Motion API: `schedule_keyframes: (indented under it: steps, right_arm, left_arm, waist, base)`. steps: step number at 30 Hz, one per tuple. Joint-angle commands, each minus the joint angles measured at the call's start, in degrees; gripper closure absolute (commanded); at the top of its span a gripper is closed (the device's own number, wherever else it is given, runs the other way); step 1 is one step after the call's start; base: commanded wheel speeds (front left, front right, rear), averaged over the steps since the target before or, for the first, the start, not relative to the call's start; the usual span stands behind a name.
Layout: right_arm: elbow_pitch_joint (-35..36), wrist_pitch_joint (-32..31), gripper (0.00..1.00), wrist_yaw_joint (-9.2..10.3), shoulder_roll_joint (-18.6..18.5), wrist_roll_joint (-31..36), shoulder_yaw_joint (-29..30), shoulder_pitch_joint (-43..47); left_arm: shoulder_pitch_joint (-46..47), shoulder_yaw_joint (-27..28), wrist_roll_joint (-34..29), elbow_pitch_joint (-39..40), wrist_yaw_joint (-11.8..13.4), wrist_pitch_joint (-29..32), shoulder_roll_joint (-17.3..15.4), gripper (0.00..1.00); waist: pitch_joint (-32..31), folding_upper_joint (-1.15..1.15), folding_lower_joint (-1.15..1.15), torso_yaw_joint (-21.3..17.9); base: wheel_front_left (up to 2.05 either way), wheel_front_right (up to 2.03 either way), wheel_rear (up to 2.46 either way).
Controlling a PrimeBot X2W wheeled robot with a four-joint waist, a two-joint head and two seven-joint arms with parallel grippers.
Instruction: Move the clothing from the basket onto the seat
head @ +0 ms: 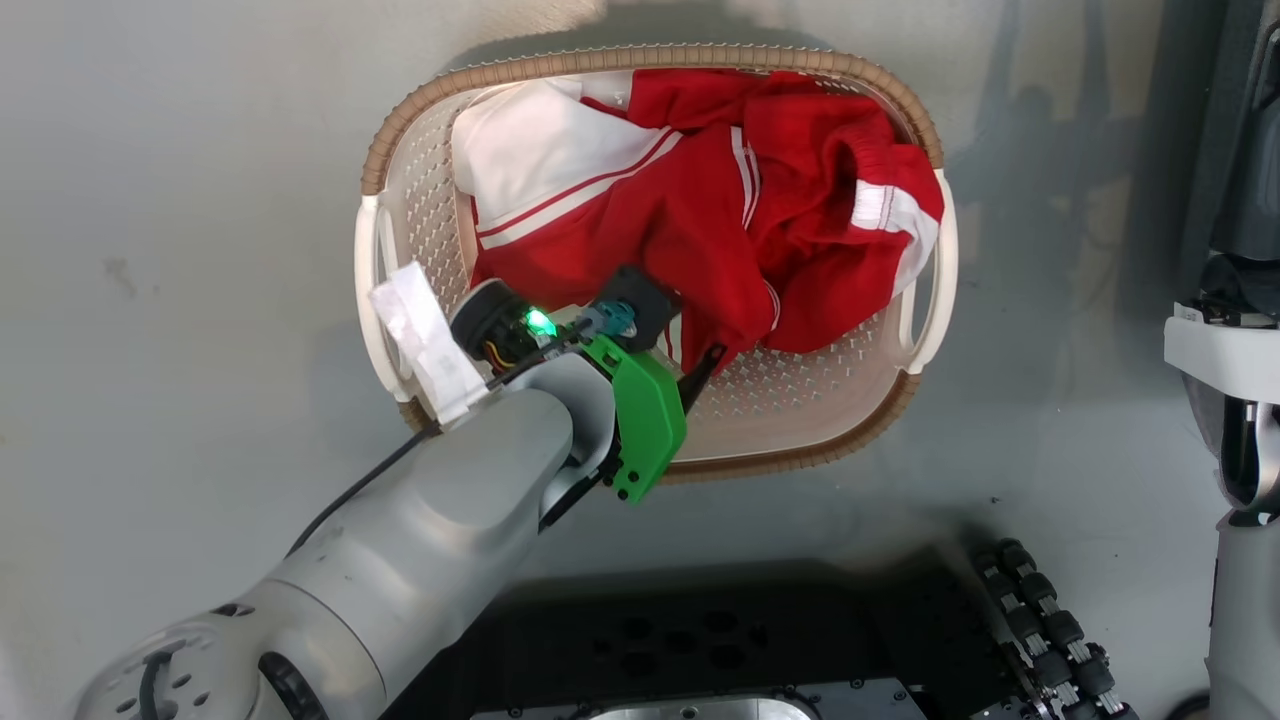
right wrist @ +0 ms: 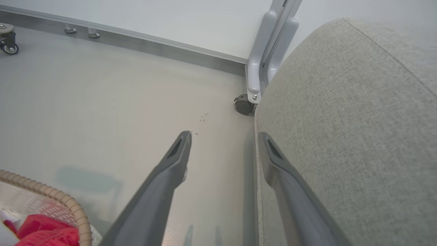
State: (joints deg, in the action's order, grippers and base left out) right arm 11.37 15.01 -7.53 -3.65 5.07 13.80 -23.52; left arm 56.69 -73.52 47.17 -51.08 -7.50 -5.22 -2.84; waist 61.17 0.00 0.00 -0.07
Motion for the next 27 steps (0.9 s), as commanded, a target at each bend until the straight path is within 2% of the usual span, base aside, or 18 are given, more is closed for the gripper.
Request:
schedule_keyframes:
  steps: [1,4,7,8,9,11,23,27]
  right_arm:
    - [0.2,0.3,0.0,0.08,-0.2,-0.1,-0.1,0.3]
    - [0.2,0.3,0.0,0.08,-0.3,-0.2,-0.2,0.1]
    - [0.0,0.3,0.0,0.08,-0.3,-0.2,-0.3,0.0]
    - [0.1,0.3,0.0,0.08,-0.3,-0.2,-0.3,-0.1]
    - [0.1,0.3,0.0,0.08,-0.3,-0.2,-0.4,-0.1]
    - [0.0,0.3,0.0,0.08,-0.3,-0.3,-0.5,-0.1]
    - [-0.1,0.3,0.0,0.08,-0.1,-0.5,0.3,-0.2]
    - [-0.1,0.3,0.0,0.08,-0.3,-0.5,0.6,-0.4]
  left_arm:
    - [1.3,0.1,1.4,0.3,0.0,-0.7,-0.1,0.0]
    - [1.9,0.1,3.6,1.8,0.0,-1.6,-0.2,0.0]
    - [2.1,0.1,3.0,2.5,0.0,-2.4,-0.2,0.0]
    - [2.2,0.1,3.1,2.6,0.0,-2.8,-0.2,0.04]
    - [2.2,0.1,3.1,2.6,0.0,-3.1,-0.2,0.62]
    - [2.3,0.1,2.5,2.6,0.0,-3.9,-0.2,1.0]
    - [5.2,0.6,-0.1,0.0,0.1,-9.9,-0.2,1.0]
    - [5.1,4.4,-2.2,0.2,2.8,-9.9,-0.2,1.0]
  waist:
    - [0.3,0.0,0.0,0.0]
    - [0.7,0.0,0.0,0.1]
    - [0.9,0.0,0.0,0.1]
    - [1.0,0.0,0.0,0.1]
    - [1.0,0.0,0.0,0.1]
    - [1.1,0.0,0.0,0.0]
    - [0.8,0.0,0.0,0.9]
    - [0.3,0.0,0.0,1.9]
  base:
    - [0.0,0.0,0.0]
    - [0.0,0.0,0.0]
    - [0.0,0.0,0.0]
    - [0.0,0.0,0.0]
    - [0.0,0.0,0.0]
    - [0.0,0.0,0.0]
    - [0.0,0.0,0.0]
    - [0.0,0.0,0.0]
